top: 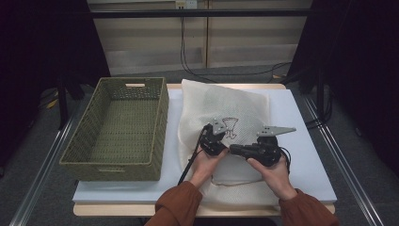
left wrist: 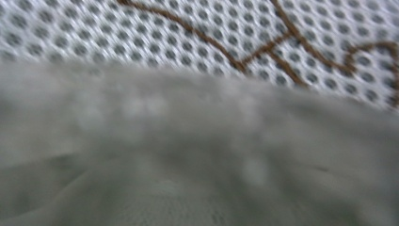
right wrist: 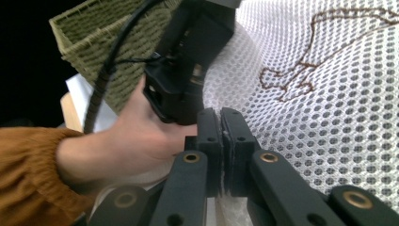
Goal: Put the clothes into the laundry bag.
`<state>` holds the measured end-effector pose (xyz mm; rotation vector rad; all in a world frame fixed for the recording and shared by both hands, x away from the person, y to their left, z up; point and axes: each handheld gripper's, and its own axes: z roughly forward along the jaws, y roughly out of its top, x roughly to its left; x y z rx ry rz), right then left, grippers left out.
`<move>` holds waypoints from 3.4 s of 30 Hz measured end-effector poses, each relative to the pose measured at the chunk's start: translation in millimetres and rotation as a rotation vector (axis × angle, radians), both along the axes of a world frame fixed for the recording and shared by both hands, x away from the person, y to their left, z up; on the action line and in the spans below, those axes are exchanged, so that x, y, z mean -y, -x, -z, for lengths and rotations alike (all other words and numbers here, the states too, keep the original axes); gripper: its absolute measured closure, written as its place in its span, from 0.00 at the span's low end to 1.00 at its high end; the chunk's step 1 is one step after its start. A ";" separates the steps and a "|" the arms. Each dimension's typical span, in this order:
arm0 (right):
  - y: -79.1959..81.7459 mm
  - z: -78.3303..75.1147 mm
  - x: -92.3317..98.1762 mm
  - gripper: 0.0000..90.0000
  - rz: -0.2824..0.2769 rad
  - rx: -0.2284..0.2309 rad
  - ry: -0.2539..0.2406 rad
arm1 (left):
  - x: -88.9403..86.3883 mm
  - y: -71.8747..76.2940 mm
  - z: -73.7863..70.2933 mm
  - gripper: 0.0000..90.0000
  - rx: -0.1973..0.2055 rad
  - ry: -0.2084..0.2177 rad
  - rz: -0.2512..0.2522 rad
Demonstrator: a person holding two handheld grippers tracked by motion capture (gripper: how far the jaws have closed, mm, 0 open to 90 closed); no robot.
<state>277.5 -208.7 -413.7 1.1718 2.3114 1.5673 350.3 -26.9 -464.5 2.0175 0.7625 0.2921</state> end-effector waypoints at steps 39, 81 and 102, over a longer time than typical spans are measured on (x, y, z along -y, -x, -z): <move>16.6 21.0 8.9 0.93 -0.010 -0.035 0.088 | -115.0 88.5 10.9 0.90 -0.040 -0.247 0.179; 78.4 62.4 95.2 0.53 0.182 -0.121 0.293 | -193.1 124.6 -5.9 0.61 -0.048 -0.118 0.027; 85.5 51.8 111.7 0.93 0.270 -0.119 0.304 | -204.6 129.0 -6.4 0.94 -0.104 -0.079 0.013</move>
